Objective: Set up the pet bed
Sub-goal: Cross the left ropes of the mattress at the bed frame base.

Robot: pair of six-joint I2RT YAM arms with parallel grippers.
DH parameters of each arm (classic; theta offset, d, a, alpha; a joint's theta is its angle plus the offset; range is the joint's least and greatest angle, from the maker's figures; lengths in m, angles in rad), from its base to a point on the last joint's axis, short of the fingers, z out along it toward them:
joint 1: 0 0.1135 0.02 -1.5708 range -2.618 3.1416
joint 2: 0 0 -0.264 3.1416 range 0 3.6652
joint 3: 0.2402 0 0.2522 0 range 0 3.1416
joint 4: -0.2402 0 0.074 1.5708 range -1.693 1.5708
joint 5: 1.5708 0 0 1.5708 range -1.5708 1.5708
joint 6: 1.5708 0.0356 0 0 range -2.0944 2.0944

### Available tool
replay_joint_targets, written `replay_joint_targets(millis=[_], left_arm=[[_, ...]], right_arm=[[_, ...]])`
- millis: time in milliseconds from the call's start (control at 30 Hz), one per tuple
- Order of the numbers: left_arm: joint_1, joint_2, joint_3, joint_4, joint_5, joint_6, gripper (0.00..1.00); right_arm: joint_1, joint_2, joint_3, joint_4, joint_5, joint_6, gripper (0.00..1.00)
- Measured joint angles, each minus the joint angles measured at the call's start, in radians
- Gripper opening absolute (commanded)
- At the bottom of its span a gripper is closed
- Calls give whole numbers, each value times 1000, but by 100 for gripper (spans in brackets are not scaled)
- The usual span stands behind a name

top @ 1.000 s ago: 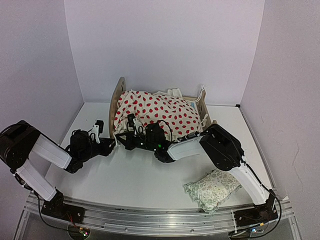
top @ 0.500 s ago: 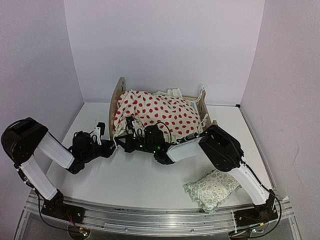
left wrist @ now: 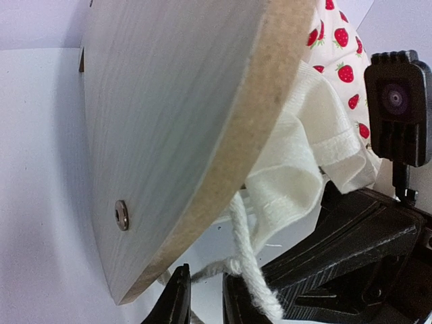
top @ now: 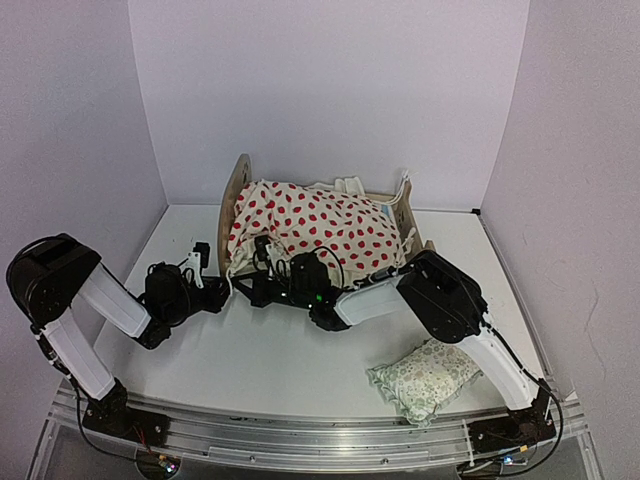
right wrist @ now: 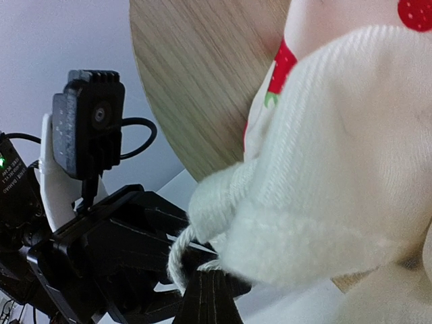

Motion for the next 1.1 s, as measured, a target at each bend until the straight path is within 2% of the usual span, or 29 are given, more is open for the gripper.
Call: replay_joint_targets(millis=[133, 333, 400, 467, 533, 600, 700, 800, 1000, 1100], left_arm=[[-7, 3, 0, 26, -9, -1, 1], [-12, 3, 0, 62, -16, 1, 0], [-12, 3, 0, 64, -16, 1, 0], [-12, 3, 0, 66, -15, 1, 0], [-12, 2, 0, 69, -15, 1, 0], [-13, 2, 0, 69, -15, 1, 0], [-14, -2, 0, 66, -16, 0, 0], [-15, -9, 0, 64, -16, 0, 0], [-15, -15, 0, 53, -16, 1, 1], [-15, -24, 2, 22, -16, 6, 6]], right_arm=[[0, 0, -2, -6, -3, 10, 0], [1, 0, -9, -5, -6, 20, 0], [1, 0, -13, -5, -6, 20, 3], [1, -1, -19, -5, -6, 20, 11], [1, -1, -24, -7, -4, 19, 28], [2, -4, -33, -9, 2, 16, 34], [3, -22, -66, -12, 17, 3, 31], [4, -52, -101, -16, 37, -12, 22], [6, -78, -108, -12, 67, -23, 22], [6, -92, -139, -19, 109, -27, 24]])
